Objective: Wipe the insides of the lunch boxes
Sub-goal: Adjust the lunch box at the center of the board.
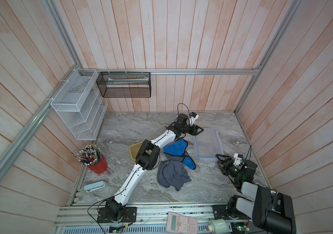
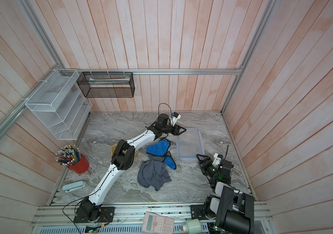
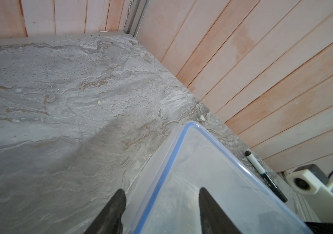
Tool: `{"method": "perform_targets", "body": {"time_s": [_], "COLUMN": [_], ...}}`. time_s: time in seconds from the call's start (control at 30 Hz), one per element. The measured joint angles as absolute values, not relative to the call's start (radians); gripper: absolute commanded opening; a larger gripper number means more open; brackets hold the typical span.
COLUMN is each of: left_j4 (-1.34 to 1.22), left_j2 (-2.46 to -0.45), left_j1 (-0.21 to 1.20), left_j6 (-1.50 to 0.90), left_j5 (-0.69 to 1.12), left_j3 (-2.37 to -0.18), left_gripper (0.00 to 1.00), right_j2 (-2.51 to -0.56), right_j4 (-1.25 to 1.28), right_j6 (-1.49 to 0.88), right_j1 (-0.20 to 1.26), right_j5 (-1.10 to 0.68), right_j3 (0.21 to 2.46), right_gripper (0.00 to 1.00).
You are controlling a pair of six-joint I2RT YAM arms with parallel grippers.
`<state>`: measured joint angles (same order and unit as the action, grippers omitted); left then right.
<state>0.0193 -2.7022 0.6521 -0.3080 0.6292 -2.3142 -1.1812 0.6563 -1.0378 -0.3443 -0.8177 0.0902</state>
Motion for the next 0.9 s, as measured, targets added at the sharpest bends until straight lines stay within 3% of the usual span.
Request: {"method": "perform_targets", "body": {"time_s": [0.27, 0.7, 0.9], "left_j4": [-0.094, -0.226, -0.258], "left_j2": [-2.521, -2.32, -2.274], "left_j1": [0.643, 0.7, 0.73], "left_j6": [-0.318, -0.391, -0.482], "left_j5": [0.6, 0.437, 0.391], "left_j3": [-2.0, -1.673, -1.573], "left_gripper": [0.51, 0.5, 0.55], "right_j2": [-1.285, -1.384, -1.408], "right_j4": [0.686, 0.691, 0.693], "right_j6": [-1.037, -1.001, -0.964], "right_j1": [-0.389, -0.461, -0.52], "right_j5": [-0.809, -0.79, -0.818], "right_j3": [0.145, 0.244, 0.283], "right_gripper": [0.71, 0.74, 0.79]}}
